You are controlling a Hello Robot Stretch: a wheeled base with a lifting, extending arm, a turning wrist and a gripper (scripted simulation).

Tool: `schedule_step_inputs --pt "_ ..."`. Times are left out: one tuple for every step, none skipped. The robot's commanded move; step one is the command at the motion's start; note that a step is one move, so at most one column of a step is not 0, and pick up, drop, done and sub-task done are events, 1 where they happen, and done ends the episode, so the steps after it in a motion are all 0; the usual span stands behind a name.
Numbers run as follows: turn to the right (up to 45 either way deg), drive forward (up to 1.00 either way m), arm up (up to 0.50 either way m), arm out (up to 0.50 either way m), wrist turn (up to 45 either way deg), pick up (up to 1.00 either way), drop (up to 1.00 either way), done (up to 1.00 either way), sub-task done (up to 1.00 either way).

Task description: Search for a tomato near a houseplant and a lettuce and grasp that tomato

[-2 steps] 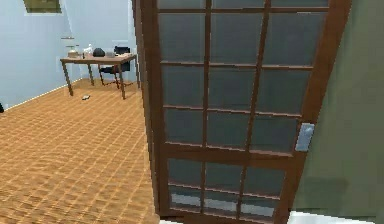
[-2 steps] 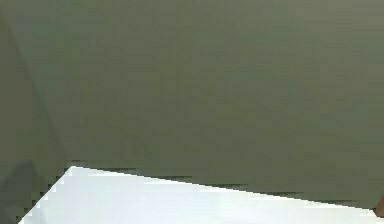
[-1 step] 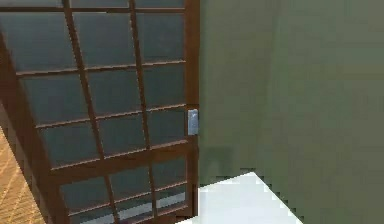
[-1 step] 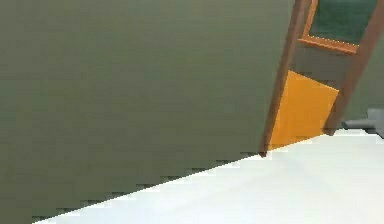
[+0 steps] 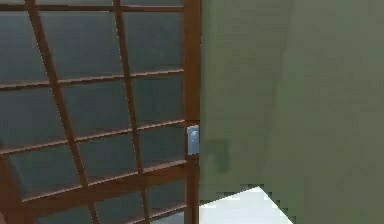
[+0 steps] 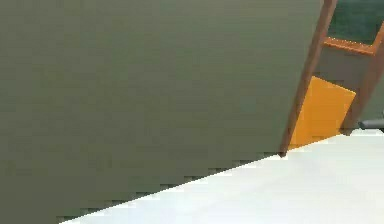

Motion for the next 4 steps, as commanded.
schedule_step_inputs --pt "-45.0 0.0 0.0 0.0 0.0 0.0 0.0 0.0 0.0" --pt "-12.0 0.0 0.0 0.0 0.0 0.0 0.0 0.0 0.0" --pt "0.0 0.15 0.0 0.0 0.0 0.0 0.0 0.0 0.0" --pt "-21.0 0.0 0.0 0.0 0.0 0.0 0.0 0.0 0.0"
